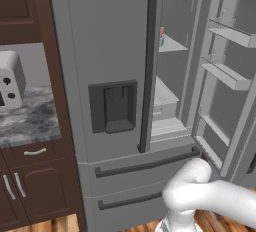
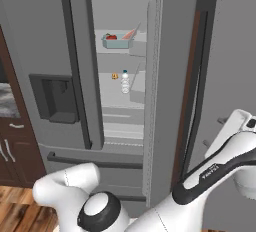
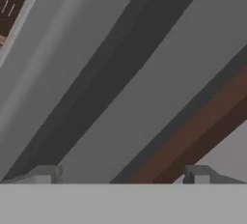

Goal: Place the tupperware on the top shelf of the fridge. Make space for the tupperware among the existing items by rearranging them on the shelves if needed. Close the fridge door when finished.

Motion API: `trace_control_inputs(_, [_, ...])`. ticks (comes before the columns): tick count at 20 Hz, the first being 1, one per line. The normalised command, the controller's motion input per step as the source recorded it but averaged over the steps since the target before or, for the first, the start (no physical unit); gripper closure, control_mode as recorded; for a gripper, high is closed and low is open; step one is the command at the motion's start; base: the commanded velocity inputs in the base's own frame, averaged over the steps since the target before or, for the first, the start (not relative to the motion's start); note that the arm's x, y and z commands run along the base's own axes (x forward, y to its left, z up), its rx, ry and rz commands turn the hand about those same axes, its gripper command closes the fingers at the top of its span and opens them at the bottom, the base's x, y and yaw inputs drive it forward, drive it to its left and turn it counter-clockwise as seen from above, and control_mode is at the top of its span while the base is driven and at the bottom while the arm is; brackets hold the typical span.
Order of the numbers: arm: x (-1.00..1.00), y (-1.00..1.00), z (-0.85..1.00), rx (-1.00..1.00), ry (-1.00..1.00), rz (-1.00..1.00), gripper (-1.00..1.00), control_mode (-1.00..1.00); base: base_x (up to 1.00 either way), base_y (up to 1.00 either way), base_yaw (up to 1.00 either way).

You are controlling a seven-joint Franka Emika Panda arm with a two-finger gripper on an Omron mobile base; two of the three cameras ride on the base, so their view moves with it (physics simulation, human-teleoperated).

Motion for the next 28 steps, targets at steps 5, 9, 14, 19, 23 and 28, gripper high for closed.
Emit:
trace_control_inputs(5, [0.76, 0.0, -0.58, -0.02, 0.0, 0.03, -1.0, -1.0, 0.0, 0.0, 0.0])
trace_control_inputs(9, [0.55, 0.31, -0.62, -0.13, 0.0, 0.08, -1.0, -1.0, 0.0, 0.0, 0.0])
trace_control_inputs(14, [0.23, 0.86, -0.22, -0.2, 0.0, 0.15, -1.0, -1.0, 0.0, 0.0, 0.0])
trace_control_inputs(19, [0.0, 1.0, 0.14, -0.26, -0.07, 0.13, -1.0, -1.0, 0.0, 0.0, 0.0])
trace_control_inputs(23, [0.0, 1.0, 0.16, -0.23, -0.19, 0.07, -1.0, -1.0, 0.0, 0.0, 0.0])
trace_control_inputs(28, [0.08, 1.0, 0.06, -0.24, -0.25, 0.0, -1.0, -1.0, 0.0, 0.0, 0.0])
